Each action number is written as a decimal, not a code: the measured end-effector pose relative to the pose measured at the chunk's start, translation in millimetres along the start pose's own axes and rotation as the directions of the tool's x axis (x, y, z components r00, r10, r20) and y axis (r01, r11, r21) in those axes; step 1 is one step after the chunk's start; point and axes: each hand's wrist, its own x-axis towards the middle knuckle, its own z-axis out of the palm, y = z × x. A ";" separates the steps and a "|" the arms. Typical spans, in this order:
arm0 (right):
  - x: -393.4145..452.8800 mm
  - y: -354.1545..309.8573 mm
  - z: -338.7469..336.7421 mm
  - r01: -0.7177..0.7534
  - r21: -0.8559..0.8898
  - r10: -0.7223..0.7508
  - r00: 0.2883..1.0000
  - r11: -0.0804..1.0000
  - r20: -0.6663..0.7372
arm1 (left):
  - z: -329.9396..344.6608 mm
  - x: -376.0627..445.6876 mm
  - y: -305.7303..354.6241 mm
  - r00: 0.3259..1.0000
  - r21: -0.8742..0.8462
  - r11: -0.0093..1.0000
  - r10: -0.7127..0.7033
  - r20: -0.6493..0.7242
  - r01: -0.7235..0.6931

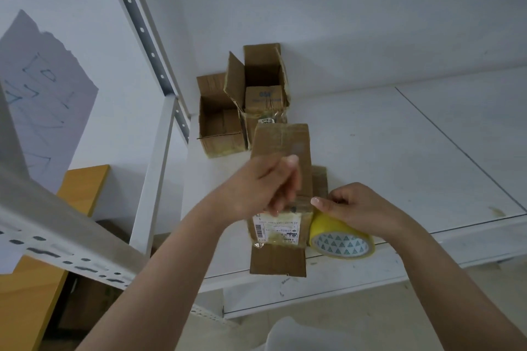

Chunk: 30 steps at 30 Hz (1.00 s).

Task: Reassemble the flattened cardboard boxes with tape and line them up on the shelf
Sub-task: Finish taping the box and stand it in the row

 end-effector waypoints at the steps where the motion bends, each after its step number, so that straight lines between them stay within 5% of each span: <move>1: -0.5 1.4 -0.8 0.007 0.048 -0.008 1.000 0.999 0.011 | 5.7 8.9 3.8 0.995 0.014 0.999 -0.033 0.095 0.032; 6: -14.6 18.7 -11.3 -0.022 0.371 -0.073 0.968 0.928 0.240 | 15.4 27.6 -11.4 0.981 0.068 0.988 -0.144 0.127 0.136; 8: -17.9 25.8 -16.8 -0.023 0.447 -0.082 0.973 0.894 0.214 | 15.9 27.1 -15.5 0.988 0.067 0.992 -0.116 0.105 0.109; 10: -15.6 29.5 -19.4 -0.019 0.437 -0.054 0.986 0.899 0.156 | 16.6 28.1 -16.2 0.990 0.062 0.993 -0.108 0.092 0.103; 14: -11.0 36.2 -14.2 -0.092 0.148 0.075 0.990 0.985 0.118 | 15.4 27.7 -14.2 0.986 0.079 0.990 -0.121 0.114 0.113; 19: -19.6 42.0 -27.3 0.020 0.282 -0.047 0.995 0.959 0.086 | 14.8 26.2 -4.2 0.962 0.260 0.961 -0.156 0.224 0.095; 23: -22.9 38.9 -32.6 0.057 0.264 -0.054 0.998 0.963 -0.018 | 21.8 31.9 16.6 0.921 0.678 0.734 -0.243 0.306 -0.031; 30: -34.0 31.5 -33.1 0.094 0.223 -0.066 0.989 0.970 -0.131 | 52.1 53.0 30.5 0.916 0.944 0.318 -0.348 0.202 -0.087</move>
